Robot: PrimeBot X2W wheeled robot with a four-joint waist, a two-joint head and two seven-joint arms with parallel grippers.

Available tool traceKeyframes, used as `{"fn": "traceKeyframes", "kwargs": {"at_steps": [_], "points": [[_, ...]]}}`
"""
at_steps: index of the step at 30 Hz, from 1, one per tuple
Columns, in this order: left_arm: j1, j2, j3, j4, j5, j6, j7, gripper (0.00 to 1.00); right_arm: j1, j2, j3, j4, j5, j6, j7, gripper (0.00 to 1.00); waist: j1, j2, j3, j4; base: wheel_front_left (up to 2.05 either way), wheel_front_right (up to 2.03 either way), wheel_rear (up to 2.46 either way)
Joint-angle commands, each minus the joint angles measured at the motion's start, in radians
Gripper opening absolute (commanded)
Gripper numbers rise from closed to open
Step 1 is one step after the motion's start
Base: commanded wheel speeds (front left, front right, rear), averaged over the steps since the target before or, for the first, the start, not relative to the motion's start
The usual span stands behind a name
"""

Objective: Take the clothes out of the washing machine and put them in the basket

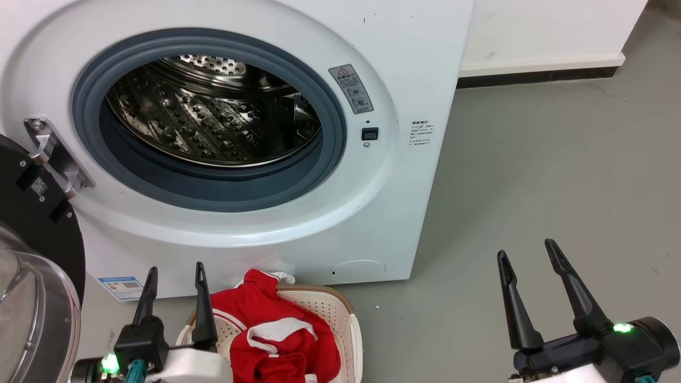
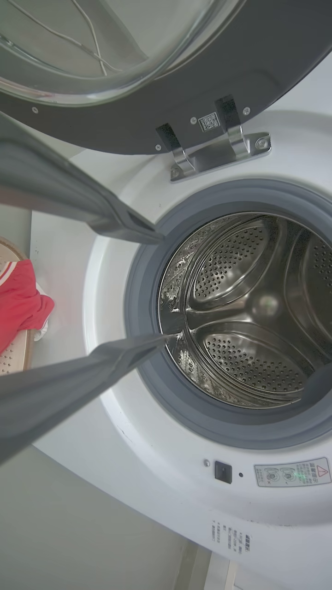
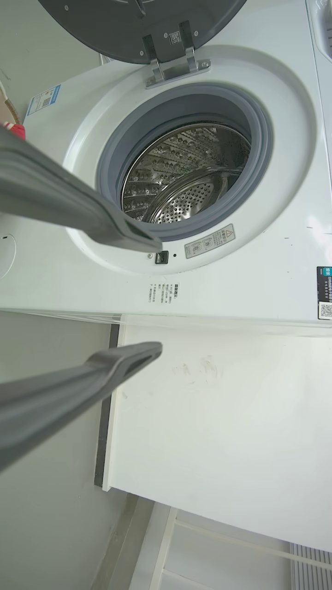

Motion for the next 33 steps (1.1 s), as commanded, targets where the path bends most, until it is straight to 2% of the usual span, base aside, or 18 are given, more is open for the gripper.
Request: {"fn": "traceKeyframes", "kwargs": {"at_steps": [1,14,33], "points": [[0.02,-0.009,0.007,-0.014,0.013,0.005,-0.003,1.0,0.009,0.001,-0.002,0.003,0.005,0.0,-0.002,1.0,0.0001,0.0,-0.003,0.001,0.0,0.0,0.0],[0.08,-0.028,0.04,-0.047,0.035,0.007,-0.003,1.0,0.027,0.001,-0.025,0.008,0.026,0.0,-0.003,1.0,0.0001,0.0,-0.016,0.011,0.0,0.0,0.0],[0.096,-0.033,0.036,-0.055,0.042,0.017,-0.003,1.0,0.044,0.001,-0.056,0.03,0.063,0.0,-0.002,1.0,0.0001,0.0,-0.026,0.015,0.0,0.0,0.0]]}}
